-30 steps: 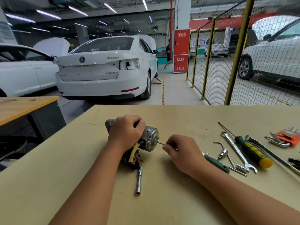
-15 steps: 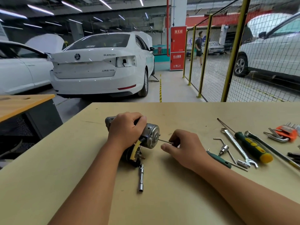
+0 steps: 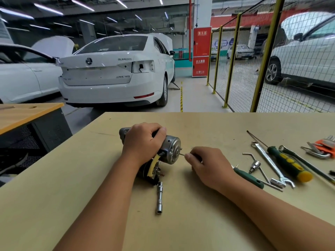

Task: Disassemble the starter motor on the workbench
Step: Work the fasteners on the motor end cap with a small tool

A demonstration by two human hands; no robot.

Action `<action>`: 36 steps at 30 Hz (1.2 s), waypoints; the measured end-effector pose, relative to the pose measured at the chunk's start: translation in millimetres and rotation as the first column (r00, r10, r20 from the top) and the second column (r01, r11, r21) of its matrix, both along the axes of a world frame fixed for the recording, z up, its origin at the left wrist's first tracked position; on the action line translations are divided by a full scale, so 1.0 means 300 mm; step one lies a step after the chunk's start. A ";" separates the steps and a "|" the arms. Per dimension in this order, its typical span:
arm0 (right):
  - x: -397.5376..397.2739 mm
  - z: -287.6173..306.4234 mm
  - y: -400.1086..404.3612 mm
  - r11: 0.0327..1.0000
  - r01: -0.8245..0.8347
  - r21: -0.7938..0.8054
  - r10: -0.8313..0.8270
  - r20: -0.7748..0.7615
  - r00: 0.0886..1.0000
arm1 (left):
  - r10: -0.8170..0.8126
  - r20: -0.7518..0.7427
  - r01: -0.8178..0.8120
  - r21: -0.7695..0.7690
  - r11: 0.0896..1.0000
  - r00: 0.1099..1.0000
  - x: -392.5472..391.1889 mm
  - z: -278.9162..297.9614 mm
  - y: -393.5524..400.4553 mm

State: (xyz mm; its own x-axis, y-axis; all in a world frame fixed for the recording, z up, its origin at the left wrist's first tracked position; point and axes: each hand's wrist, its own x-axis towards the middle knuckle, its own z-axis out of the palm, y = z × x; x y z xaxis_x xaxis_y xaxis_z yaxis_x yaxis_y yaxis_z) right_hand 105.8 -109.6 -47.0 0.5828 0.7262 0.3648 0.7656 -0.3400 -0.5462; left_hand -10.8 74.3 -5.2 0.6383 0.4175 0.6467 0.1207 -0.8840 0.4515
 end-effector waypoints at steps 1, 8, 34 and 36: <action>0.000 -0.001 -0.001 1.000 -0.002 0.012 0.002 -0.008 1.000 | -0.001 -0.004 0.001 -0.002 1.000 1.000 -0.002 0.002 -0.002; 0.032 0.028 -0.035 0.996 -0.091 0.015 0.092 -0.157 0.983 | -0.009 -0.020 0.008 -0.024 1.000 1.000 -0.014 0.014 0.000; -0.028 0.014 0.060 0.959 0.125 -0.254 -0.078 0.189 0.979 | 0.201 0.007 -0.200 -0.051 0.978 0.980 -0.079 0.001 0.135; -0.036 0.009 0.092 0.956 0.131 -0.262 -0.079 0.201 0.976 | 0.201 -0.015 -0.201 -0.038 0.979 0.980 -0.073 0.004 0.132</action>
